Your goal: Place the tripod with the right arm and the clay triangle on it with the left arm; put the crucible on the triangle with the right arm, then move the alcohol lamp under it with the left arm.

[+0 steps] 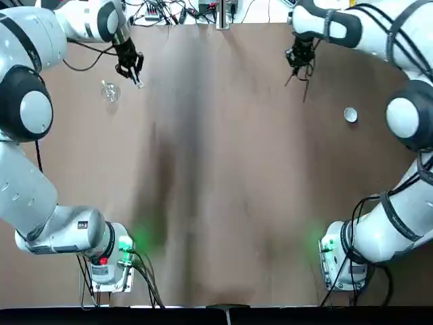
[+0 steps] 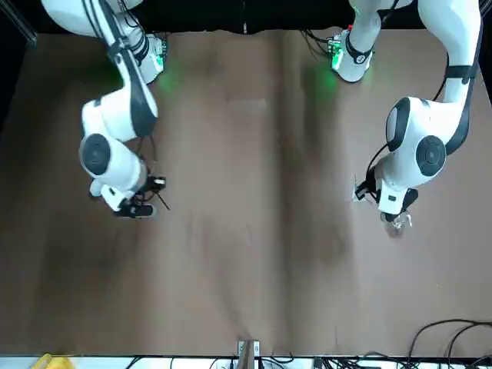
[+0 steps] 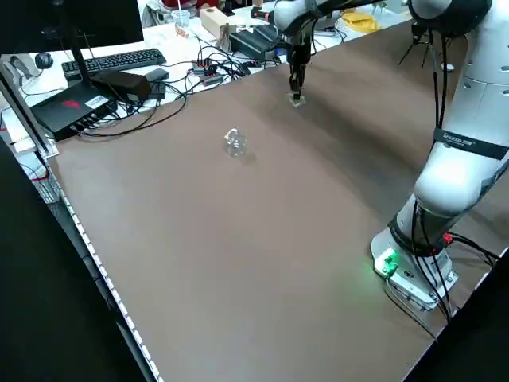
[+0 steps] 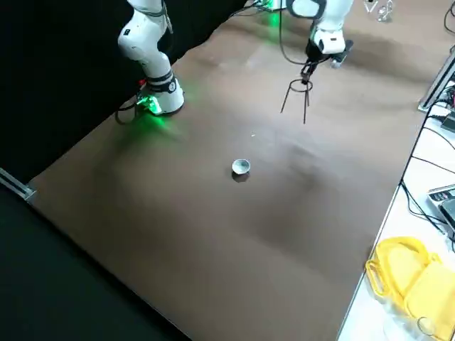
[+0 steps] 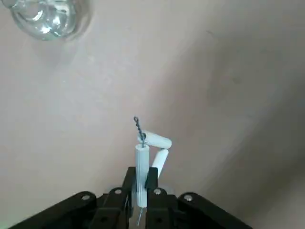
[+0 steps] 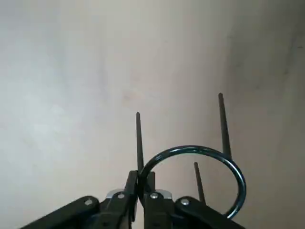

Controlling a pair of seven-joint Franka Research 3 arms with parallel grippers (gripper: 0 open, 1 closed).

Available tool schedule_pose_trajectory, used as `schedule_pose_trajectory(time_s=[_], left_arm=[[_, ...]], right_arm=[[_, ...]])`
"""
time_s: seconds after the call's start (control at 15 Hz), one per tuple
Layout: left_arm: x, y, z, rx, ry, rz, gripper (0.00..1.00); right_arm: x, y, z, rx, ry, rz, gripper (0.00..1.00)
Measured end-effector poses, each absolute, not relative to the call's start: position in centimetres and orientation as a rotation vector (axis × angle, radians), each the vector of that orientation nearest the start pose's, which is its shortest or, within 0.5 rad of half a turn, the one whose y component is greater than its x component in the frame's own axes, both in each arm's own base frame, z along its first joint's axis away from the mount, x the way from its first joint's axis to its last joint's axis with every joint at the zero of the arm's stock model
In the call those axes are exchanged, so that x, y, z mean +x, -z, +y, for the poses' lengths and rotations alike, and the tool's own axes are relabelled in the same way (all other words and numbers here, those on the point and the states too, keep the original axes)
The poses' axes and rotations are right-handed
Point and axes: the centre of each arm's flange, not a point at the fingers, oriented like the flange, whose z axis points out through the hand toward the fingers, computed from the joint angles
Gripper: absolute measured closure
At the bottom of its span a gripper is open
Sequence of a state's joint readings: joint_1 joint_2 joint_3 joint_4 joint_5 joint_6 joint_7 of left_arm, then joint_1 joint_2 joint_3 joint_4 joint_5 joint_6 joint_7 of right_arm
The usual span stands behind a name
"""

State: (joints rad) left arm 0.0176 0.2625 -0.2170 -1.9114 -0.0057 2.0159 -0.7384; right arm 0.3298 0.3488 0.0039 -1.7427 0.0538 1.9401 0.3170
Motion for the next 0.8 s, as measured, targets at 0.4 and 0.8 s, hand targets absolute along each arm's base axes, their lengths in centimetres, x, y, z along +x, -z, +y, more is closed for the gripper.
schedule_pose_trajectory(time_s=[0.4, 0.8], left_arm=[[59.1, -40.0, -15.3, -3.059, -0.255, -0.682, 0.87], [59.3, -42.1, -16.5, -3.077, -0.249, -0.633, 0.87]], right_arm=[[61.3, -33.7, 31.5, -3.089, -0.234, 0.208, 0.91], [60.6, -34.2, 40.9, -3.025, -0.157, 0.329, 0.91]])
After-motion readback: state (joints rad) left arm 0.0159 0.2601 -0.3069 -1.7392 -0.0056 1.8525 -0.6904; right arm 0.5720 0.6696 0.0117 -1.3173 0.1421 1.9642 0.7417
